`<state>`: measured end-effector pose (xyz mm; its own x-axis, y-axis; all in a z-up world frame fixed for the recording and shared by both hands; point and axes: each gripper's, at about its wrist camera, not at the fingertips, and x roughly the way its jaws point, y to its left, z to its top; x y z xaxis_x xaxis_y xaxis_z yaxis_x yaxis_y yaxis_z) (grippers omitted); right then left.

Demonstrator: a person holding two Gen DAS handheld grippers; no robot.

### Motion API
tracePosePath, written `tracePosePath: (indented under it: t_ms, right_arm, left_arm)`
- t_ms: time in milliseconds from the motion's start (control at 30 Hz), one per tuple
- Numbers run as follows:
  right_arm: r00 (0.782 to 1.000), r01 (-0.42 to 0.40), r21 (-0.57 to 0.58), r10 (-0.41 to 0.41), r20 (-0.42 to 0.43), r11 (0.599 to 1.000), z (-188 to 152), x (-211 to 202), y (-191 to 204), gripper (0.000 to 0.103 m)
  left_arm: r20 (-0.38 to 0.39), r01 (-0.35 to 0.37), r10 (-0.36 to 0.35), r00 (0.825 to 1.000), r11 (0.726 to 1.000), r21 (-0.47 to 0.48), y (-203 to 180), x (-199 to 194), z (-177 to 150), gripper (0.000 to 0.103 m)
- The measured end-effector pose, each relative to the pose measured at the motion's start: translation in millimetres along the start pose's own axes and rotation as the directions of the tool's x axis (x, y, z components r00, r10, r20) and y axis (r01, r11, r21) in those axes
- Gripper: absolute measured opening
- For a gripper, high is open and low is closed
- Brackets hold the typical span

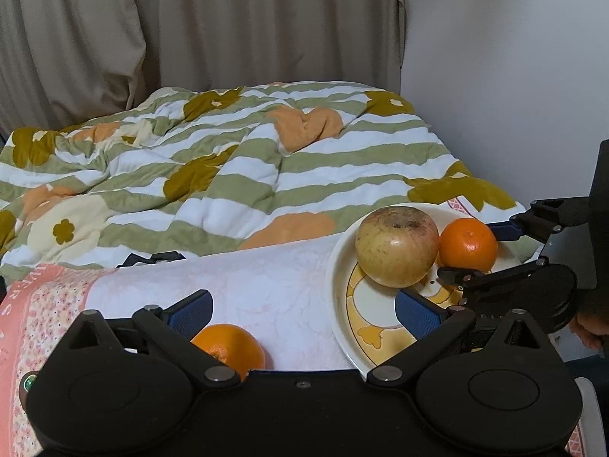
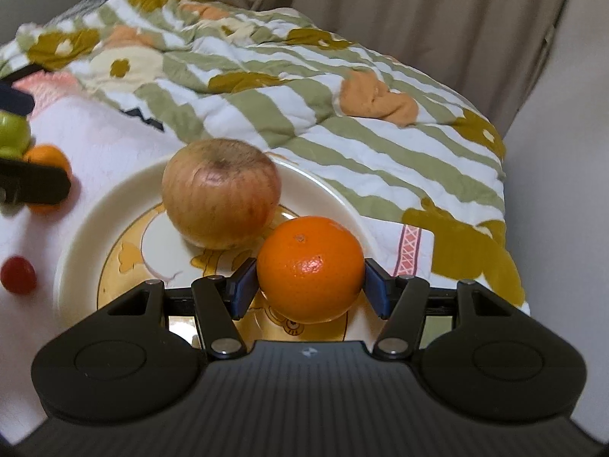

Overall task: Organize fruits
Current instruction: 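Lower the apple into the bowl and open the left tool while the right tool releases the orange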

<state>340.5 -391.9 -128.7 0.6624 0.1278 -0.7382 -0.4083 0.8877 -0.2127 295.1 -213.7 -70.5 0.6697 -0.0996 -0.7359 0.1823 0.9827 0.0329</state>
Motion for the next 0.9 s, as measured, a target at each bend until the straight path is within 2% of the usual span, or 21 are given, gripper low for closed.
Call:
tracePosePath:
  t_ms: [33, 67, 100, 200, 433, 633, 900]
  right_arm:
    - [1.000, 0.004, -0.006, -0.004, 0.006, 1.000, -0.5, -1.3, 1.6, 0.076]
    - [0.999, 0.016, -0.016, -0.016, 0.028, 1.000, -1.5, -4.7, 3.5, 0.087]
    - [0.999, 0.025, -0.024, -0.024, 0.049, 0.999, -1.3, -8.7, 4.8, 0.103]
    - [0.995, 0.022, -0.016, -0.021, 0.101, 1.000, -1.2, -20.9, 3.9, 0.103]
    - [0.994, 0.033, 0.052, -0.038, 0.104, 0.998, 4.0, -44.8, -3.3, 0.103]
    - [0.992, 0.040, 0.134, -0.056, 0.113, 0.990, 6.4, -91.2, -2.7, 0.103]
    - [0.992, 0.034, 0.250, -0.062, 0.106, 0.968, 1.5, -160.0, 27.3, 0.103]
  left_arm:
    - [-0.001, -0.003, 0.003, 1.000, 1.000, -0.002, -0.2, -0.4, -0.6, 0.103]
    - [-0.001, -0.008, 0.008, 1.000, 1.000, -0.005, -0.5, -1.2, -1.1, 0.103]
    - [-0.001, -0.013, 0.013, 1.000, 1.000, -0.007, -0.6, -2.0, -1.5, 0.103]
    - [-0.001, -0.025, 0.025, 1.000, 0.999, -0.020, -0.4, -7.2, -2.9, 0.103]
    - [0.044, -0.037, 0.039, 0.998, 0.999, -0.033, 4.1, -36.9, -5.7, 0.103]
    - [0.085, -0.039, 0.044, 0.995, 0.997, -0.063, 15.9, -74.1, -14.6, 0.103]
    - [0.127, -0.033, 0.046, 0.991, 0.993, -0.109, 44.3, -131.4, -41.3, 0.103]
